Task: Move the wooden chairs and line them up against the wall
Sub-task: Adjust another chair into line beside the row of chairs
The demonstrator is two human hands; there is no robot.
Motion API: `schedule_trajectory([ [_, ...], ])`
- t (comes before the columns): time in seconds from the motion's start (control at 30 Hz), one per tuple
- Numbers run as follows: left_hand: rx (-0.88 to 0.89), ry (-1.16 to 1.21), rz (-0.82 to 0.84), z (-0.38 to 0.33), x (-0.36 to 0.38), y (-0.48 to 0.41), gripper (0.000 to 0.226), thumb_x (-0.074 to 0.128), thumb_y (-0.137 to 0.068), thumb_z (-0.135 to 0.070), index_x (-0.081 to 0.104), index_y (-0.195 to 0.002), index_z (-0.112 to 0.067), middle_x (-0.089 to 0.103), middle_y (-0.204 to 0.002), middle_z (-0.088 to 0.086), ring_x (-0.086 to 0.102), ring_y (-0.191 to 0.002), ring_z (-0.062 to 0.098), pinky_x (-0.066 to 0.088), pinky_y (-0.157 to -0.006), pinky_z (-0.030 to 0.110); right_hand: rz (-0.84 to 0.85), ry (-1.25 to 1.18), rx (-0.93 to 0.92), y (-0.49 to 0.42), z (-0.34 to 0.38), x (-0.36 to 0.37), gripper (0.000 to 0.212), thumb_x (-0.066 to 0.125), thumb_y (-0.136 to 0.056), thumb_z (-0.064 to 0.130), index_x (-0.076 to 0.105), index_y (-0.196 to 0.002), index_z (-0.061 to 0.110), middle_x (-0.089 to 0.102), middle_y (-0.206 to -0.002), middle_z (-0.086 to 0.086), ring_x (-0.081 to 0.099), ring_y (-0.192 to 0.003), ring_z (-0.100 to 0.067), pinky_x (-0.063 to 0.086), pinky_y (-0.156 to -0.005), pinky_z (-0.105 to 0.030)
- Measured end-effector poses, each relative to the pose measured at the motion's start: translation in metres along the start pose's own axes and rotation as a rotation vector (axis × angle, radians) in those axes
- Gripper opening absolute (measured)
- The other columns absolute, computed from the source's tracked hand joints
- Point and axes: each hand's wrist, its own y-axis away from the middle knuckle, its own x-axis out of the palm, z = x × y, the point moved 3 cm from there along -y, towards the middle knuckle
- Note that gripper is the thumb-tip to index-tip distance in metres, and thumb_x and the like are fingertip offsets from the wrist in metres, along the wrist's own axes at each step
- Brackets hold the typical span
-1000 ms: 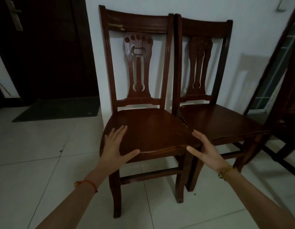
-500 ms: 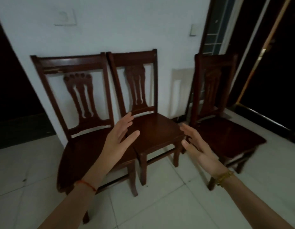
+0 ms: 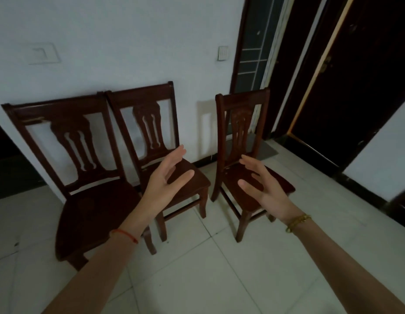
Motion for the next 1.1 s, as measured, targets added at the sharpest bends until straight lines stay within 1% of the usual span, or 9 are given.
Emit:
schedule_trajectory([
  [0.17, -0.014, -0.023, 0.014, -0.019, 0.041, -0.034, 0.063, 0.069, -0.090, -0.036, 0.043, -0.147, -0.035, 0.051, -0.144, -0.021, 0.042, -0.137, -0.002, 0.031, -0.114, 0.025, 0.015, 0.008, 0.017, -0.014, -0.005, -0.057, 0.066, 0.061, -0.088, 0.041, 0.035, -0.148, 0.029, 0.045, -0.146, 0.011, 0.036, -0.137, -0.001, 0.026, -0.119, -0.037],
  [0.27, -0.004, -0.036, 0.010, -0.027, 0.069, -0.062, 0.060, 0.069, -0.090, -0.035, 0.044, -0.144, -0.042, 0.046, -0.150, -0.018, 0.039, -0.139, -0.002, 0.031, -0.115, 0.019, 0.038, 0.031, 0.020, -0.032, -0.021, -0.096, 0.067, 0.061, -0.087, 0.044, 0.035, -0.147, 0.031, 0.045, -0.146, 0.013, 0.036, -0.137, 0.000, 0.028, -0.118, -0.037],
  [0.4, -0.007, -0.037, -0.021, -0.035, 0.109, -0.105, 0.063, 0.070, -0.091, -0.027, 0.043, -0.148, -0.032, 0.046, -0.151, -0.015, 0.038, -0.140, 0.000, 0.031, -0.112, 0.013, 0.067, 0.092, 0.010, -0.062, -0.045, -0.149, 0.068, 0.061, -0.087, 0.049, 0.035, -0.147, 0.031, 0.044, -0.147, 0.014, 0.037, -0.137, -0.001, 0.029, -0.118, -0.038],
  [0.53, -0.013, -0.083, -0.022, -0.042, 0.149, -0.146, 0.068, 0.068, -0.086, -0.037, 0.040, -0.148, -0.031, 0.044, -0.151, -0.016, 0.038, -0.140, -0.001, 0.031, -0.115, 0.024, 0.090, 0.123, -0.005, -0.094, -0.075, -0.198, 0.073, 0.060, -0.084, 0.059, 0.035, -0.147, 0.032, 0.043, -0.148, 0.016, 0.038, -0.136, -0.001, 0.030, -0.116, -0.037],
  [0.63, -0.010, -0.106, -0.044, -0.042, 0.174, -0.172, 0.071, 0.068, -0.086, -0.037, 0.041, -0.150, -0.020, 0.042, -0.153, -0.013, 0.037, -0.142, 0.003, 0.031, -0.118, 0.034, 0.118, 0.139, -0.026, -0.119, -0.097, -0.226, 0.074, 0.059, -0.084, 0.062, 0.033, -0.147, 0.035, 0.044, -0.147, 0.014, 0.038, -0.136, -0.002, 0.031, -0.116, -0.036],
  [0.73, -0.012, -0.134, -0.082, -0.036, 0.201, -0.196, 0.070, 0.068, -0.087, -0.034, 0.042, -0.149, -0.017, 0.043, -0.153, -0.008, 0.038, -0.142, 0.006, 0.032, -0.119, 0.040, 0.154, 0.140, -0.061, -0.143, -0.121, -0.251, 0.074, 0.060, -0.084, 0.061, 0.033, -0.148, 0.034, 0.045, -0.146, 0.013, 0.039, -0.136, -0.001, 0.031, -0.116, -0.036],
  [0.87, -0.028, -0.115, -0.168, -0.023, 0.242, -0.225, 0.066, 0.070, -0.088, -0.029, 0.042, -0.148, -0.027, 0.048, -0.150, -0.005, 0.041, -0.141, 0.010, 0.032, -0.119, 0.044, 0.219, 0.158, -0.085, -0.177, -0.157, -0.287, 0.075, 0.059, -0.081, 0.064, 0.032, -0.147, 0.039, 0.044, -0.146, 0.018, 0.037, -0.136, 0.000, 0.031, -0.116, -0.039],
  [0.97, -0.041, -0.128, -0.229, -0.007, 0.277, -0.249, 0.066, 0.071, -0.089, -0.026, 0.042, -0.148, -0.030, 0.051, -0.147, -0.006, 0.042, -0.140, 0.009, 0.032, -0.118, 0.046, 0.276, 0.158, -0.117, -0.205, -0.188, -0.315, 0.078, 0.060, -0.078, 0.065, 0.033, -0.147, 0.038, 0.043, -0.146, 0.019, 0.035, -0.138, -0.002, 0.031, -0.116, -0.043],
  [1.1, -0.026, -0.151, -0.310, 0.015, 0.323, -0.278, 0.064, 0.071, -0.091, -0.018, 0.043, -0.143, -0.044, 0.047, -0.152, -0.004, 0.038, -0.143, 0.010, 0.029, -0.119, 0.050, 0.335, 0.166, -0.183, -0.243, -0.235, -0.344, 0.081, 0.062, -0.076, 0.065, 0.035, -0.146, 0.036, 0.042, -0.148, 0.017, 0.035, -0.139, -0.004, 0.030, -0.117, -0.043],
])
